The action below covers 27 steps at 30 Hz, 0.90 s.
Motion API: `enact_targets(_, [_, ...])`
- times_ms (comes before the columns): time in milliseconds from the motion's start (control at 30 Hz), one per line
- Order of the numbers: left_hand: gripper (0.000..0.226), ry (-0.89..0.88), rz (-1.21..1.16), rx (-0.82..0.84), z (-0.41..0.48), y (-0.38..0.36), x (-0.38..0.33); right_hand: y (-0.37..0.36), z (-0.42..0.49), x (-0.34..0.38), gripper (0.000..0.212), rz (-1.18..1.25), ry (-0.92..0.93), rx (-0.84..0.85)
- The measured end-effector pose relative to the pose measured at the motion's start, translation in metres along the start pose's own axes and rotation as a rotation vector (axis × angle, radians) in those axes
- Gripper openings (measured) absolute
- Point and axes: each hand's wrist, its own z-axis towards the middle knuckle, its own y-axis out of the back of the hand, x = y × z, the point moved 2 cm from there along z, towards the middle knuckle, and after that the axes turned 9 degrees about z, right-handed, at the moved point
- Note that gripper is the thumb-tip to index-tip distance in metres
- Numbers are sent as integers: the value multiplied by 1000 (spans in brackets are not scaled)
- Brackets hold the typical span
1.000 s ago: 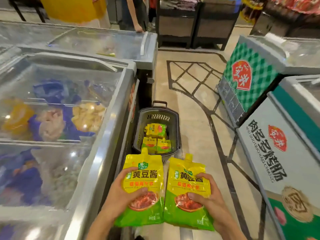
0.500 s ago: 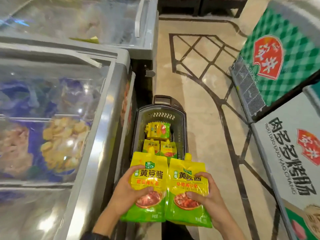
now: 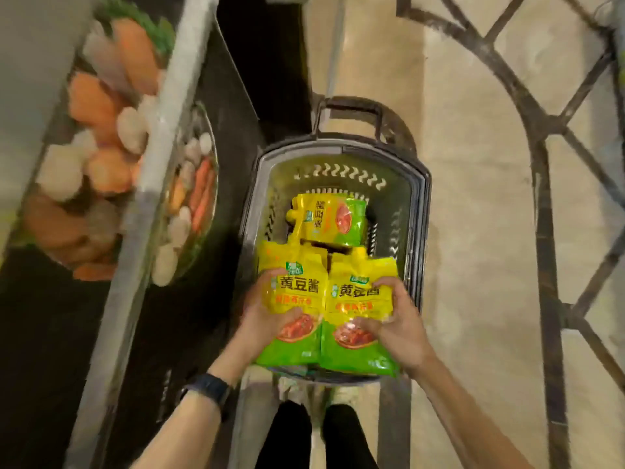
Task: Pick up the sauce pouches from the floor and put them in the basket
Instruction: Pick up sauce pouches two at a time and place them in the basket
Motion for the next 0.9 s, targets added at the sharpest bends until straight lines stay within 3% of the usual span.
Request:
enact_targets(333, [67, 13, 94, 26, 112, -53, 80, -12, 115, -76, 63, -37, -63, -15])
enact_targets(600, [65, 1, 215, 161, 142, -66, 104, -13, 136, -101, 65, 35, -213, -54])
enact_targets(667, [72, 14, 308, 184, 140, -64, 102, -16, 136, -99, 73, -118, -230, -85])
enact_targets(767, [79, 31, 551, 172, 131, -59, 88, -22, 131, -78, 90, -550, -167, -143])
enact_targets(833, [66, -114, 832, 145, 128, -60, 74, -31, 133, -64, 94, -951, -24, -53])
enact_targets(900, [57, -246, 1040, 204, 130, -67, 64, -41, 142, -63, 90, -1195, 99, 93])
